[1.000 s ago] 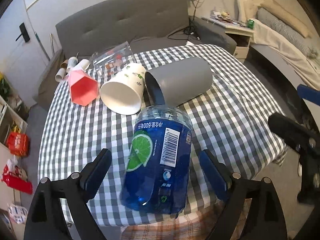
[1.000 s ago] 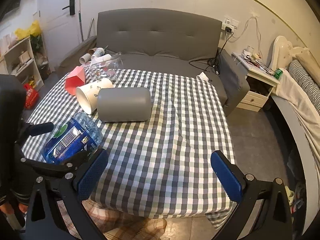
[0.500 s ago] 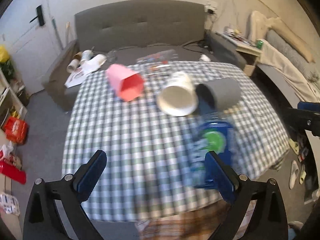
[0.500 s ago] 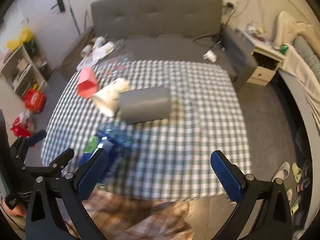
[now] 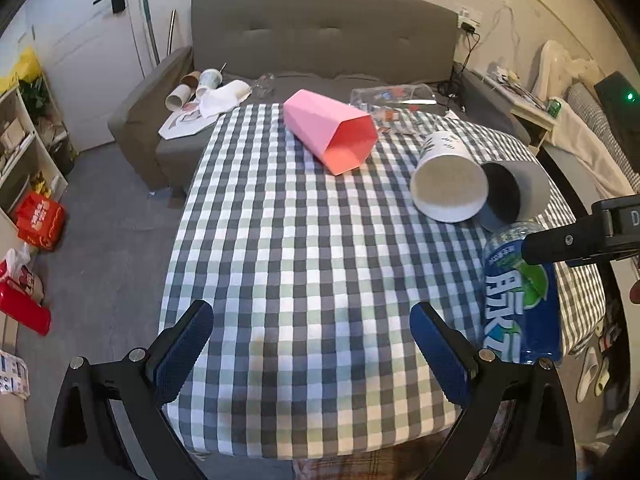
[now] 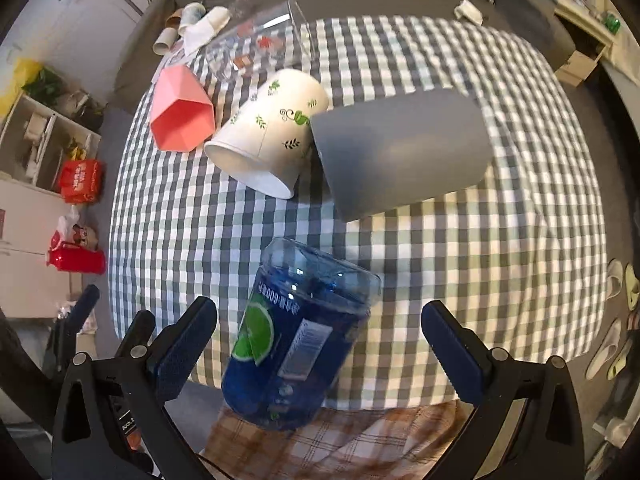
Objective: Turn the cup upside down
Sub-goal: 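Close the right tool on the bottle while the left tool releases it, then lower the upright bottle onto the tablecloth with the right tool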
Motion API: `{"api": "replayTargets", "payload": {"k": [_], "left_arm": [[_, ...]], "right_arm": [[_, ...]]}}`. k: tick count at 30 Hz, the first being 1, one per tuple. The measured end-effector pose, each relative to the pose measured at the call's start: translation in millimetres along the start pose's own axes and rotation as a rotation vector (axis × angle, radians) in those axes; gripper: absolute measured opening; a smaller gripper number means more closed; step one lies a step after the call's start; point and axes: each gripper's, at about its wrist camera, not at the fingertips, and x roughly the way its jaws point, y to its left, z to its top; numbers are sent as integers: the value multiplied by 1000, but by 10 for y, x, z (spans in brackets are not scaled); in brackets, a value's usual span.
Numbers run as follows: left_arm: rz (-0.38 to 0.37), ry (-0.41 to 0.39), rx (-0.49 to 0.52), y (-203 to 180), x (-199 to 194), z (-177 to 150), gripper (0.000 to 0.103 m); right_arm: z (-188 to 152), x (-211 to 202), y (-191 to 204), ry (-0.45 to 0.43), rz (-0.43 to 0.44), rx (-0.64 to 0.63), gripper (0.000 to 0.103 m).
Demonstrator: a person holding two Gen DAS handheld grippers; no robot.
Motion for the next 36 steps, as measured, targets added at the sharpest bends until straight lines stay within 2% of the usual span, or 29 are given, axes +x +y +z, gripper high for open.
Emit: {"api": "replayTargets", "payload": {"k": [4, 7, 10, 15, 18, 21, 25, 26, 28, 29, 31, 33, 36], "left_arm": [[-7, 13, -10, 18, 57, -13, 101], [-12, 18, -10, 7, 72, -17, 101], [-7, 20, -9, -11, 63, -20, 101], [10, 14, -10, -12, 33, -3, 101], [22, 5, -12, -30, -4, 16, 101], [44, -5, -7, -63, -31, 35, 101], [63, -28, -15, -109, -59, 49, 101], [71, -41, -27, -122, -69, 54, 101], [69, -72, -58, -137, -95, 61, 101], [71, -83, -71, -140, -103, 62, 101], [76, -101, -100, -148, -115, 59, 101], [76, -114, -126, -149, -121, 56, 101], [85, -119, -136, -161, -126, 62, 101]], "right_arm": [[81, 90, -30, 39, 29, 23, 95], [110, 162, -61, 69, 42, 38, 86], [119, 240, -90, 103, 107, 67, 77], [83, 198, -161, 83, 155, 71, 76], [28, 7, -173, 1, 174, 24, 76], [-75, -185, -140, -117, 138, -57, 76], [-249, -460, -102, -322, 49, -164, 75], [-330, -520, -74, -403, 0, -210, 75], [-455, -569, -9, -512, -60, -274, 75], [-558, -579, 28, -601, -105, -327, 75], [-721, -580, -21, -696, -145, -395, 75], [-805, -498, -36, -752, -161, -423, 75], [-864, -378, -109, -787, -165, -418, 75]]}}
